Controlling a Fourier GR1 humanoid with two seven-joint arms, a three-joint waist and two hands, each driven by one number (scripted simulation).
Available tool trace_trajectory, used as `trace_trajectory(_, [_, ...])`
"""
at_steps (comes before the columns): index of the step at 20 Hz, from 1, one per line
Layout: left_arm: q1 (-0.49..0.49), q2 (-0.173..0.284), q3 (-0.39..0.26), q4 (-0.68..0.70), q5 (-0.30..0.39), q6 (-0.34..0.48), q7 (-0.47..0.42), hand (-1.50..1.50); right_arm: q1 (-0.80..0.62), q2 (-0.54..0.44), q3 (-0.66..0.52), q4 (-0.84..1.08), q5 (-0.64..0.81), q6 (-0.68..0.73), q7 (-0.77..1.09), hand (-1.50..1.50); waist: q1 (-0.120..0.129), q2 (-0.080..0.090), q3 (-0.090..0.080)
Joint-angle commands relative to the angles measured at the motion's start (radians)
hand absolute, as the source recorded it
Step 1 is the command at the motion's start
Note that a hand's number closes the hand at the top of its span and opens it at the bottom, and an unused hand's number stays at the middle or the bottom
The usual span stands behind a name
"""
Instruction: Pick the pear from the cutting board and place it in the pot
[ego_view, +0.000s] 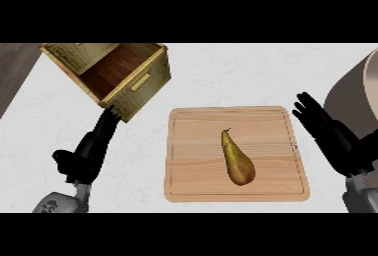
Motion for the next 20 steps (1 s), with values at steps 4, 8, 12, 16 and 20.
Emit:
trace_trajectory(4, [0.023, 0.178, 0.105, 0.08, -0.089, 0.069, 0.089, 0.0, -0.113, 0.085, 0.187, -0.103, 0.315, -0.193, -0.037, 1.5, -0.013, -0.031, -0.045])
trace_trajectory(8, [0.067, 0.208, 0.124, 0.132, -0.085, 0.096, 0.175, 0.0, -0.175, -0.067, 0.067, -0.107, 0.593, -0.42, -0.076, 1.5, -0.066, -0.063, -0.053])
trace_trajectory(12, [0.064, 0.222, 0.137, 0.149, -0.088, 0.116, 0.232, 0.0, -0.114, 0.087, 0.203, -0.161, 0.837, -0.674, -0.128, -1.5, -0.063, -0.043, -0.046])
trace_trajectory(16, [0.02, 0.227, 0.123, 0.127, -0.105, 0.132, 0.319, 0.0, -0.048, 0.158, 0.377, -0.196, 1.144, -0.803, -0.026, -1.5, -0.081, -0.043, -0.046])
trace_trajectory(20, [0.032, 0.248, 0.132, 0.113, -0.108, 0.132, 0.35, 0.0, 0.02, 0.187, 0.479, -0.226, 1.402, -0.698, 0.229, -1.5, -0.087, -0.048, -0.049])
